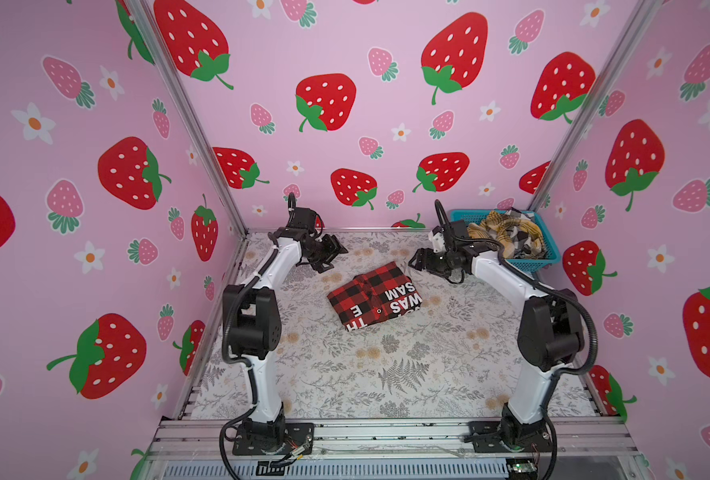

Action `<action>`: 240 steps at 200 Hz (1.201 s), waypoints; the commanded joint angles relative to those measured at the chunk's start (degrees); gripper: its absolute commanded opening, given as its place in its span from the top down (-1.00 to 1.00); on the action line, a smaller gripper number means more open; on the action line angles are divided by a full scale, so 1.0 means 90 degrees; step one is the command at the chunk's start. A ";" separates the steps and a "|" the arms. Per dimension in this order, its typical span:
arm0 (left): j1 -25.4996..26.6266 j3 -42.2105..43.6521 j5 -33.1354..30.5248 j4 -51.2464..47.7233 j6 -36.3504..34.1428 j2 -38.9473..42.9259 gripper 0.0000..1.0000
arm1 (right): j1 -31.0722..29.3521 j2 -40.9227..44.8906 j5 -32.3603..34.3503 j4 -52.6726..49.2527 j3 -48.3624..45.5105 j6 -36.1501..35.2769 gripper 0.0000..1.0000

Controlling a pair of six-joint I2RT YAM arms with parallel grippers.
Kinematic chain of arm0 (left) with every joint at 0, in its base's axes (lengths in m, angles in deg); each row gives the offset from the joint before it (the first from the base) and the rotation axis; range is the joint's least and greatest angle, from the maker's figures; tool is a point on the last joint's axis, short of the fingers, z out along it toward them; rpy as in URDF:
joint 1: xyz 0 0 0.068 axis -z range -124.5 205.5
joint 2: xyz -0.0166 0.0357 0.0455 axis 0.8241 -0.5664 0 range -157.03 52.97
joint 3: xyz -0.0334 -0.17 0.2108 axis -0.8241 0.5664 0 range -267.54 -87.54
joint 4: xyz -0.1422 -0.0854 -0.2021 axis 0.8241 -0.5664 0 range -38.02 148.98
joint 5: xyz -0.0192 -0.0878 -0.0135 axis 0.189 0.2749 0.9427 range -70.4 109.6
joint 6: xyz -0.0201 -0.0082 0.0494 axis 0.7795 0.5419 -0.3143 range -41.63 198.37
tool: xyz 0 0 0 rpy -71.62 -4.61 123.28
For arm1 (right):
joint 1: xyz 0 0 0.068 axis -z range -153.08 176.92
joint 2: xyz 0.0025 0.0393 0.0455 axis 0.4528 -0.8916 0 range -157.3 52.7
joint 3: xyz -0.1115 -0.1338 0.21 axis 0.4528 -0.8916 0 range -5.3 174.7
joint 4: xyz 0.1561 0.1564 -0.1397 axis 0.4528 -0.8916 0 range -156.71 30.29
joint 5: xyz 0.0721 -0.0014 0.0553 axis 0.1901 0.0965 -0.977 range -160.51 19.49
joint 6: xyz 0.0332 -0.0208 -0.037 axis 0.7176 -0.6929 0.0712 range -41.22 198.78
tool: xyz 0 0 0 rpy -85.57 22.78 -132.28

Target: Fold and stack the long sleeve shirts

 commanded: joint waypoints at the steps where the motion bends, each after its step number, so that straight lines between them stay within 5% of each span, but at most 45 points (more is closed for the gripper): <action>1: -0.0050 0.1246 -0.0238 0.0032 -0.0376 0.0953 -0.46 | -0.0048 0.0020 -0.0286 0.0481 -0.0331 -0.0473 -0.59; 22: -0.0131 0.2787 -0.0366 0.0639 -0.0262 0.1494 -0.52 | -0.0062 -0.0468 -0.0314 0.0339 -0.0084 -0.0719 -0.60; 49: -0.0209 0.3955 0.0583 0.1791 0.0164 0.1230 -0.47 | -0.0178 -0.0933 -0.0208 0.0296 0.0071 -0.0906 -0.48; 108: -0.0182 0.3946 0.1087 0.2275 0.0391 0.0614 -0.16 | -0.0796 -0.0708 0.0143 0.0421 -0.0790 -0.0714 0.24; 135: -0.0144 0.4299 0.1146 0.2137 0.0272 0.0809 0.02 | -0.1317 0.0034 0.0329 0.0684 -0.1844 -0.0220 0.36; 163: 0.0137 0.4933 0.1119 0.1858 0.0110 0.1446 0.17 | -0.1532 0.1085 0.0526 0.0919 -0.2843 0.0166 0.33; 184: 0.0296 0.5229 0.1047 0.1692 0.0073 0.2022 0.09 | -0.1228 0.1519 0.0777 0.0747 -0.2921 -0.0012 -0.01; 202: 0.0163 0.4875 0.0561 0.1249 -0.0151 0.2130 -0.13 | -0.0679 0.1298 0.0126 0.0917 -0.2763 -0.0238 -0.32; 240: -0.0390 0.3404 0.0227 0.0726 -0.0456 0.0910 -0.28 | -0.0333 0.0088 -0.0976 0.1156 -0.1661 -0.0710 -0.47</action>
